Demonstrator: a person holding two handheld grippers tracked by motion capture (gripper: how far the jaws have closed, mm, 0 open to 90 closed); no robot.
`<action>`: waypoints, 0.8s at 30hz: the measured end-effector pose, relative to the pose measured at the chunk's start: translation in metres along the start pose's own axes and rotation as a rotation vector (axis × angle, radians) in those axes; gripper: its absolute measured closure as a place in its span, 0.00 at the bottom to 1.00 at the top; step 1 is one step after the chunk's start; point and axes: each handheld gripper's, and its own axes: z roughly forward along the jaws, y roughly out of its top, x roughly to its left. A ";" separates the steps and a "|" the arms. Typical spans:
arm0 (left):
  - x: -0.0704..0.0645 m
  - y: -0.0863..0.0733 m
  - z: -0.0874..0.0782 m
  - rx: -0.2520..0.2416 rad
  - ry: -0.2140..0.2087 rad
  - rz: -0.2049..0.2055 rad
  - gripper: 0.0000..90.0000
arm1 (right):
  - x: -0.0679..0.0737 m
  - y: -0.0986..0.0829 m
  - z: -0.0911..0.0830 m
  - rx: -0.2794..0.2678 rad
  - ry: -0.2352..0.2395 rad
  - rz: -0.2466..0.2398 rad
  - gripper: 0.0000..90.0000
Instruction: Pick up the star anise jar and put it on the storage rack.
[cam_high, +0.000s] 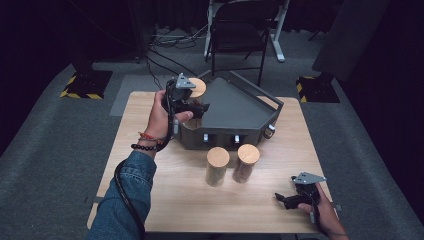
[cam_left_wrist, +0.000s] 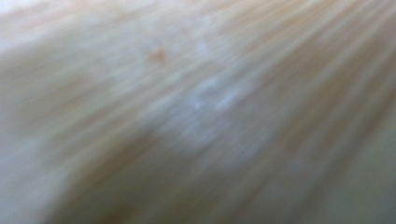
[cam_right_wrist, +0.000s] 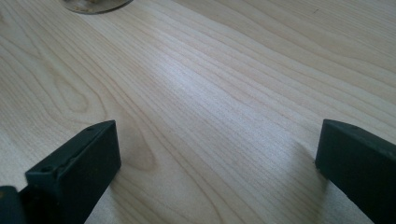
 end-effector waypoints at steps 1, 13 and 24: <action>0.001 0.003 0.005 0.010 0.004 -0.003 0.28 | 0.000 0.000 0.000 0.000 0.000 -0.001 0.00; 0.014 0.016 0.031 0.033 0.016 -0.073 0.28 | 0.000 0.000 0.000 0.000 0.002 -0.002 0.00; 0.020 0.019 0.039 0.053 0.040 -0.081 0.28 | 0.000 0.000 0.000 0.001 0.003 -0.001 0.00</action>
